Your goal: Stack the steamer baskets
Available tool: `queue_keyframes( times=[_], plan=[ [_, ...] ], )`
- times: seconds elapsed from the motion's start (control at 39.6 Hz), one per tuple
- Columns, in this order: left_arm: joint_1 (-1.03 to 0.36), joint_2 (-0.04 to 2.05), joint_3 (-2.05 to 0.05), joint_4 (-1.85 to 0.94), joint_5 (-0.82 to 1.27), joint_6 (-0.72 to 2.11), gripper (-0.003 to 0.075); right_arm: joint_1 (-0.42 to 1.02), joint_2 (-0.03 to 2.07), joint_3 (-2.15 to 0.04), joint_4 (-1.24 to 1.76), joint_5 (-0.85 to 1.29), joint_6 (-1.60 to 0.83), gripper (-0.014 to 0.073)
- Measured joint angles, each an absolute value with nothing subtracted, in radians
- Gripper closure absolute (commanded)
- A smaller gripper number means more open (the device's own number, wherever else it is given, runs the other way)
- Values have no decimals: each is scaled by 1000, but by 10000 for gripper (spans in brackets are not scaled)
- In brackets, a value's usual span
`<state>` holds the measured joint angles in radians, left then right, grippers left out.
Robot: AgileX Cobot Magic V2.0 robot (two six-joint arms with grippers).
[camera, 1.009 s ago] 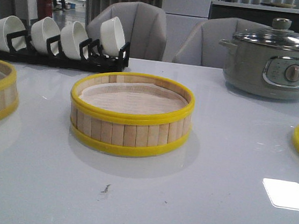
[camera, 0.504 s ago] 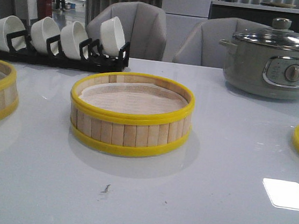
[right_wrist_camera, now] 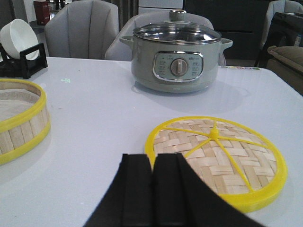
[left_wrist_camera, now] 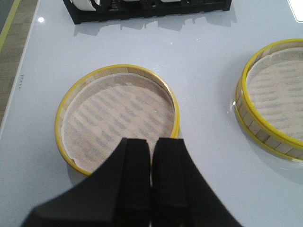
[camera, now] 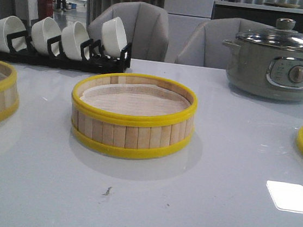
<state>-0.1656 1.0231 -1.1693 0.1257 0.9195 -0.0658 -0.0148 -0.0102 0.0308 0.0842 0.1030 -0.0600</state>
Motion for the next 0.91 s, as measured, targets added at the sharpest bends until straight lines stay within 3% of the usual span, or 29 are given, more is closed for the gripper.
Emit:
queue_keyframes(
  times=[0.43,0.61,0.71,0.91],
  plan=[
    [-166,1023,-1169,130,920,-66,634,-15,-10,31,92,46,-55,566],
    [-166,1023,-1169,132,920,-66,634,-15,-5,-61,148,115,0,566],
    [-166,1023,-1172,132,920,-66,634,-13,73,-189,160,169,12,566],
    [-166,1023,-1172,132,920,-66,634,-13,456,-529,164,266,14,566]
  ],
)
